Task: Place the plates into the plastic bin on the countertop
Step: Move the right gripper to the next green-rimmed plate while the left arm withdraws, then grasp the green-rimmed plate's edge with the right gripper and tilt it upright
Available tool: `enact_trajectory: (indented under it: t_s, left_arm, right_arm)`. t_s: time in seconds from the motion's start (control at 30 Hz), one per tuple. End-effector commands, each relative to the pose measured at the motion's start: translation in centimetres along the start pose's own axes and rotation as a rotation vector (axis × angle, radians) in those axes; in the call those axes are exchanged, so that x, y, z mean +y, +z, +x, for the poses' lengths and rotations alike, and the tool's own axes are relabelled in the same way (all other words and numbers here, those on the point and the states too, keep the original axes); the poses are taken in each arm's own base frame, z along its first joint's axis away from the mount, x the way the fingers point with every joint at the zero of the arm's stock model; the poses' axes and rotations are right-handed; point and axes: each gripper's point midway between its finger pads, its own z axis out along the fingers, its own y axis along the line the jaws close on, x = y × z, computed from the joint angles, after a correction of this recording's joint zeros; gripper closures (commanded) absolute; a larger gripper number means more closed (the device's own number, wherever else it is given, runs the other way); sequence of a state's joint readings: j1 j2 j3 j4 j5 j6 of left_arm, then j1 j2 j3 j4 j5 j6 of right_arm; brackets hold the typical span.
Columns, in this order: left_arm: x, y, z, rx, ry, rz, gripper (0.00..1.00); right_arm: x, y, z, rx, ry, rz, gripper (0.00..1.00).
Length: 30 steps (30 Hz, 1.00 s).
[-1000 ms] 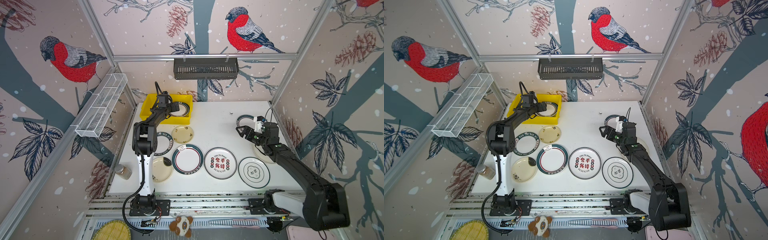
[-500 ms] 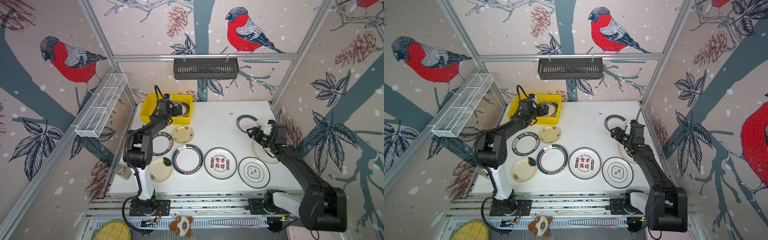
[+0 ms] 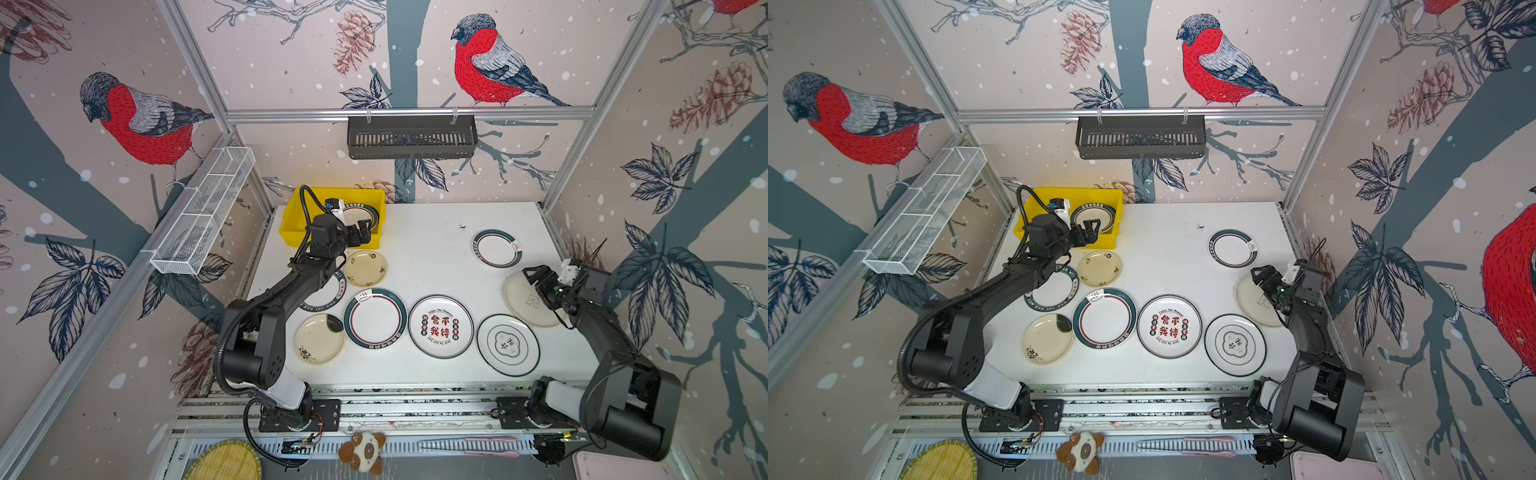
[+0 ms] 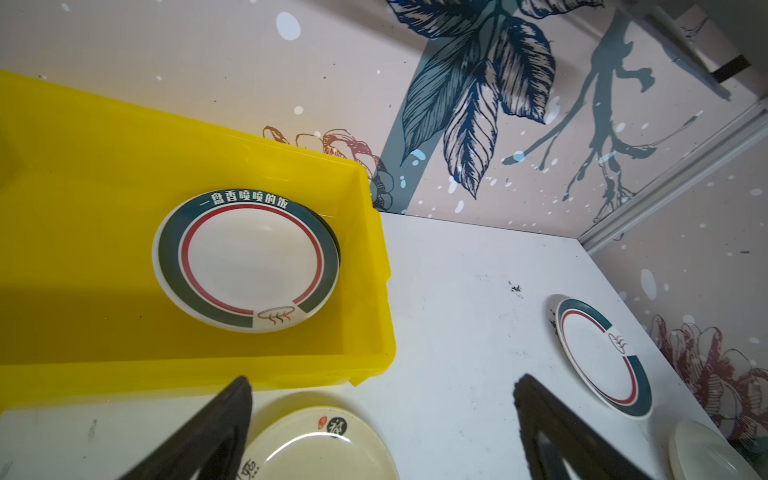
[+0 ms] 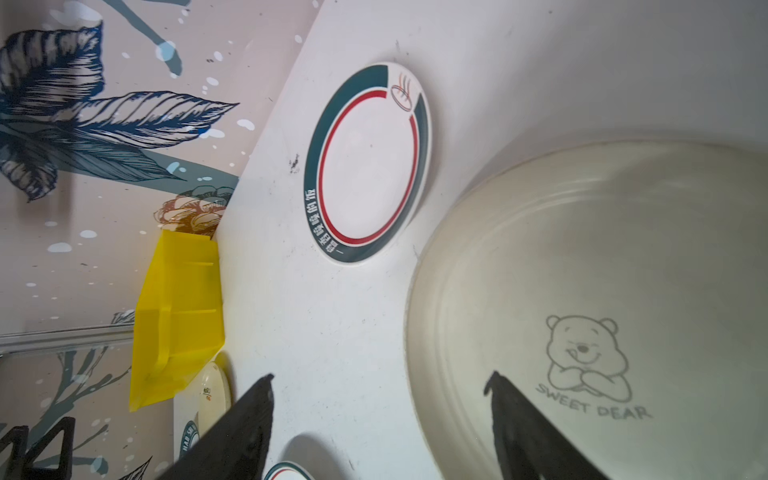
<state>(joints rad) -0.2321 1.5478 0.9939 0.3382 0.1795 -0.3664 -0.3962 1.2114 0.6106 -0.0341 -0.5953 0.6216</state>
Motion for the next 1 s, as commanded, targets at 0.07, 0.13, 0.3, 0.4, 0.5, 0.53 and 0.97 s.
enact_trajectory:
  t_s: [0.07, 0.13, 0.3, 0.4, 0.5, 0.53, 0.97]
  left_arm:
    - [-2.5, -1.8, 0.0, -0.052, 0.012, 0.057, 0.03]
    - [-3.3, -2.2, 0.3, -0.052, 0.022, 0.062, 0.03]
    - [-3.3, -3.4, 0.6, -0.077, 0.066, 0.009, 0.03]
    - [-3.7, -4.0, 0.2, -0.111, 0.044, 0.032, 0.03]
    - [-3.9, -4.2, 0.0, -0.126, 0.047, 0.041, 0.03]
    - [-3.5, -4.2, 0.0, -0.121, 0.055, 0.017, 0.03]
    - [-3.3, -5.6, 0.4, -0.162, 0.026, 0.028, 0.03]
  right_arm:
    - [1.4, 0.0, -3.2, -0.047, -0.064, -0.042, 0.18]
    - [0.8, 0.3, -4.2, -0.037, -0.054, -0.015, 0.19]
    - [0.0, 0.9, -5.7, -0.023, -0.082, 0.05, 0.21]
    - [0.2, 1.9, -6.3, -0.018, -0.069, 0.026, 0.23]
    - [0.0, 3.1, -6.7, 0.004, -0.079, 0.028, 0.23]
    - [-0.1, 3.4, -7.0, 0.011, -0.09, 0.035, 0.23]
    - [-0.4, 9.8, -7.8, 0.144, -0.131, 0.093, 0.31]
